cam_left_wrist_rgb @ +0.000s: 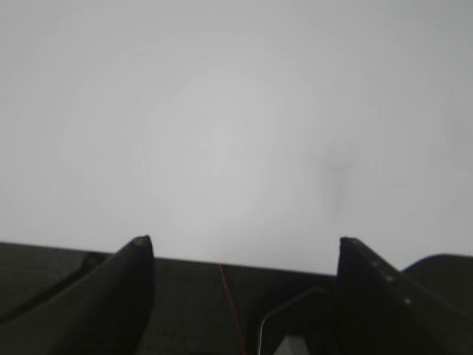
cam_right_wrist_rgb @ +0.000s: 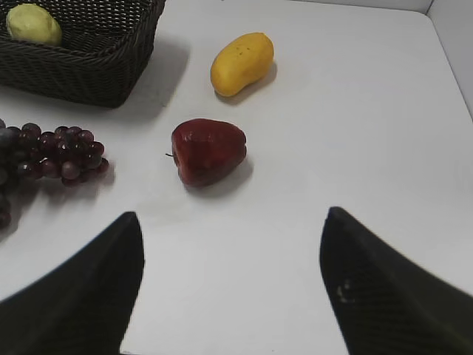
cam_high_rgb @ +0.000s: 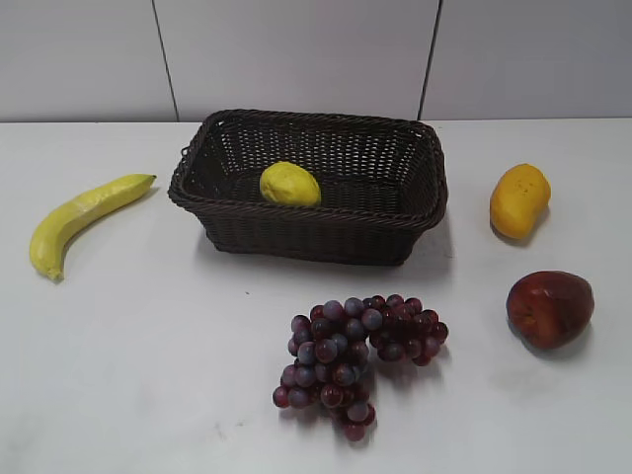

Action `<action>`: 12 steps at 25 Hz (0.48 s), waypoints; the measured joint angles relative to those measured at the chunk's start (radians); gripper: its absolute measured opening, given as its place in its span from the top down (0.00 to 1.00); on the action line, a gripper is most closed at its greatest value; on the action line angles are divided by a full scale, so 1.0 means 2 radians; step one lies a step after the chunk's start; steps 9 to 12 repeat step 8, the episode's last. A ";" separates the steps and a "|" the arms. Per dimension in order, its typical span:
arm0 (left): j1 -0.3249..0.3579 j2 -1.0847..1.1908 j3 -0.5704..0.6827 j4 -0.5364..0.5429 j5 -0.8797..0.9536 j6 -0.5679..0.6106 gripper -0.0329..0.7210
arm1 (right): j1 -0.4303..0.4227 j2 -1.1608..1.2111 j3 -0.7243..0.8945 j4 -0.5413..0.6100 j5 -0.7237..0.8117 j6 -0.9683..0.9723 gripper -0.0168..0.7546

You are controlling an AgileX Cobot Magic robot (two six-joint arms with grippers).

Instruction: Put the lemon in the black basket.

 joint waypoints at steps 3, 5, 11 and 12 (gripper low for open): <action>0.000 -0.057 0.014 0.002 -0.028 0.000 0.21 | 0.000 0.000 0.000 0.000 0.000 0.000 0.25; 0.000 -0.087 0.017 0.003 -0.033 0.000 0.21 | 0.000 0.000 0.000 0.000 0.000 0.000 0.25; 0.000 -0.131 0.018 0.003 -0.035 0.000 0.21 | 0.000 0.000 0.000 0.000 0.000 0.000 0.25; 0.000 -0.131 0.018 0.003 -0.035 0.000 0.21 | 0.000 0.000 0.000 0.000 0.000 0.000 0.25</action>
